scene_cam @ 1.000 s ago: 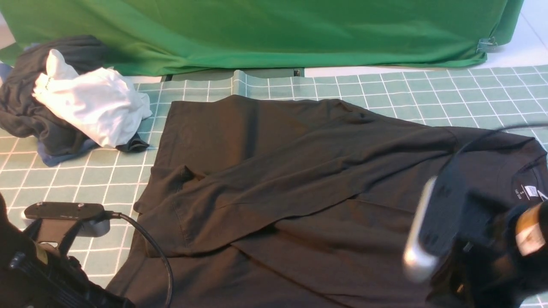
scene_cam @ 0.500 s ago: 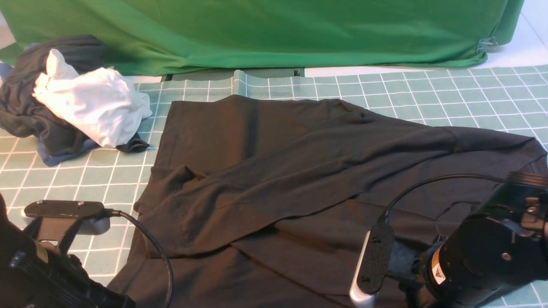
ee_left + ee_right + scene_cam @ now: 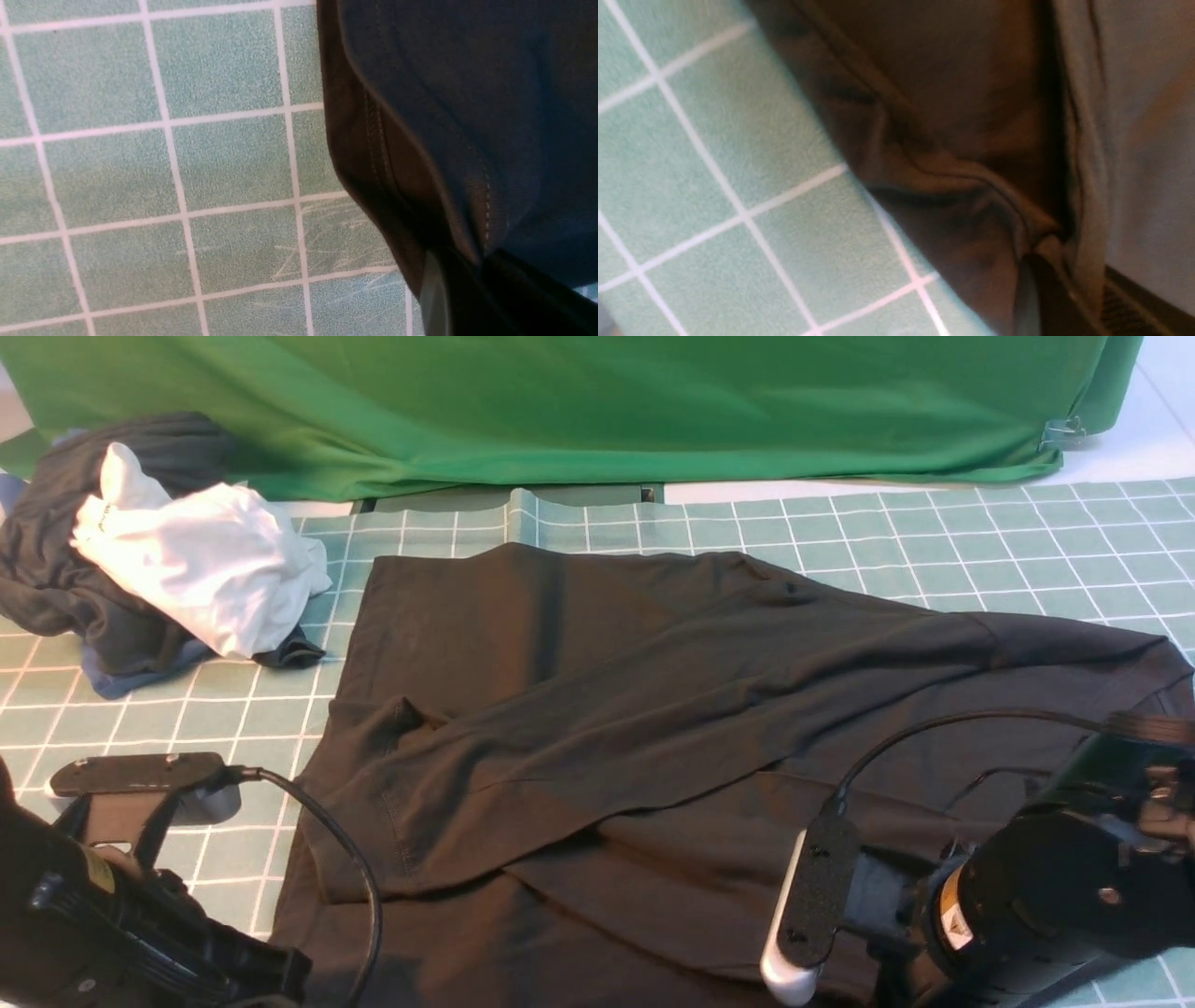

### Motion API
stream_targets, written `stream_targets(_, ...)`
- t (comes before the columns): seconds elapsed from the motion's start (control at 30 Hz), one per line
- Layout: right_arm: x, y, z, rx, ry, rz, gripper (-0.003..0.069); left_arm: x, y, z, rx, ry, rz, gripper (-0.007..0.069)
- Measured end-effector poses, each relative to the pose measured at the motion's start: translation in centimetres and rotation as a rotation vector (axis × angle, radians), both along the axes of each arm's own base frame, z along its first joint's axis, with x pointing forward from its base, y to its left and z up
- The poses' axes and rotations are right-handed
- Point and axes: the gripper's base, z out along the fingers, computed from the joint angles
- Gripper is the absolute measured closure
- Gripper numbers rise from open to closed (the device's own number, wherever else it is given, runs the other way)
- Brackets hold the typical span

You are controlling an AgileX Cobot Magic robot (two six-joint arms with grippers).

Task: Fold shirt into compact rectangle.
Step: 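Grasp the near edge of the shirt at its hem and shoulder corners, then fold the black garment in half by bringing its near edge over to the far edge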

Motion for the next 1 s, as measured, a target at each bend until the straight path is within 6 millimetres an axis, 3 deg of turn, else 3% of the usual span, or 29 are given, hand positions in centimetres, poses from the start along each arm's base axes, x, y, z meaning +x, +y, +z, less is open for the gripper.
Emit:
stream_targets(0.23,-0.2,-1.3,3.4,0.087,-0.099,-0.035,0.0620,0.8,-0.2,1.3,-0.010,-0.052,0.001,0.0619)
stream_targets(0.43,0.9,-2.6,3.8,0.102,-0.122,-0.117,0.0620,1.8,-0.3,1.7,-0.006,-0.075,0.000,0.0619)
stream_targets(0.67,3.6,-4.0,5.7,0.140,-0.190,-0.220,0.0623,5.4,-0.9,3.3,-0.029,-0.168,0.038,0.0619)
stream_targets(0.8,6.0,-4.2,7.8,0.177,-0.261,-0.256,0.0623,8.6,-1.5,4.9,-0.042,-0.231,0.048,0.0619)
stream_targets(1.0,9.1,-4.3,8.7,0.184,-0.290,-0.303,0.0624,13.4,0.2,6.7,-0.052,-0.292,0.144,0.0619)
